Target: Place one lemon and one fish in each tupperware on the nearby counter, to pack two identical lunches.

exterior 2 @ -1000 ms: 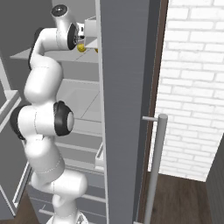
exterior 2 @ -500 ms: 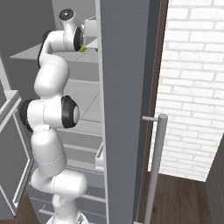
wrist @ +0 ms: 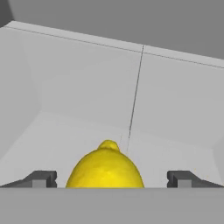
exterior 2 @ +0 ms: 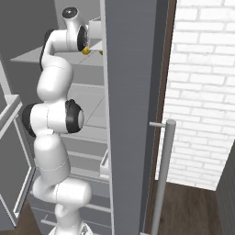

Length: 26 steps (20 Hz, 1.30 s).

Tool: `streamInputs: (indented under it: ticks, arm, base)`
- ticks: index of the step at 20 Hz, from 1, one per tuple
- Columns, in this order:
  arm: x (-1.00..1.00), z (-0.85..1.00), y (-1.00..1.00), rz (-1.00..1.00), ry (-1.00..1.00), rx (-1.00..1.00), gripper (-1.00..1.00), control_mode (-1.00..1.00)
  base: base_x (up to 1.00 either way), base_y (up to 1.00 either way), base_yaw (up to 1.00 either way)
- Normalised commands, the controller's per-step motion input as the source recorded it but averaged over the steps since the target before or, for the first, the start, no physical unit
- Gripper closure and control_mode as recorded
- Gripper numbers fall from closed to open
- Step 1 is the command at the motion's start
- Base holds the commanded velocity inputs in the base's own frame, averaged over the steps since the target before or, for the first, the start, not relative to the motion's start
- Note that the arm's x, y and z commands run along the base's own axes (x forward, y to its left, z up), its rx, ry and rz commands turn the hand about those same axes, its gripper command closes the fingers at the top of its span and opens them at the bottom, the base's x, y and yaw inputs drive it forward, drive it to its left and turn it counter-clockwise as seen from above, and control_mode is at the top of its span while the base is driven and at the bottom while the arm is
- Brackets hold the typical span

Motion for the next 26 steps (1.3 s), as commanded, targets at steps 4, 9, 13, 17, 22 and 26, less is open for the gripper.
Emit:
streamInputs:
  ticks: [4, 9, 13, 17, 22, 26]
  arm:
    - [0.14, -0.16, 0.01, 0.00, 0.00, 0.00, -1.00, -1.00]
    - [0.12, -0.11, 0.00, 0.00, 0.00, 0.00, -1.00, -1.00]
    - [0.05, -0.07, 0.00, 0.00, 0.00, 0.00, -1.00, -1.00]
    - [0.00, -0.08, 0.00, 0.00, 0.01, 0.00, 1.00, -1.00]
    - [-0.05, -0.06, 0.00, 0.00, 0.04, 0.00, 1.00, -1.00]
    - [-0.52, -0.04, 0.00, 0.00, 0.00, 0.01, 1.00, -1.00]
  base:
    - [0.00, 0.00, 0.00]
    - [0.00, 0.00, 0.00]
    - [0.00, 0.00, 0.00]
    - [0.00, 0.00, 0.00]
    - [0.00, 0.00, 0.00]
    - [0.00, 0.00, 0.00]
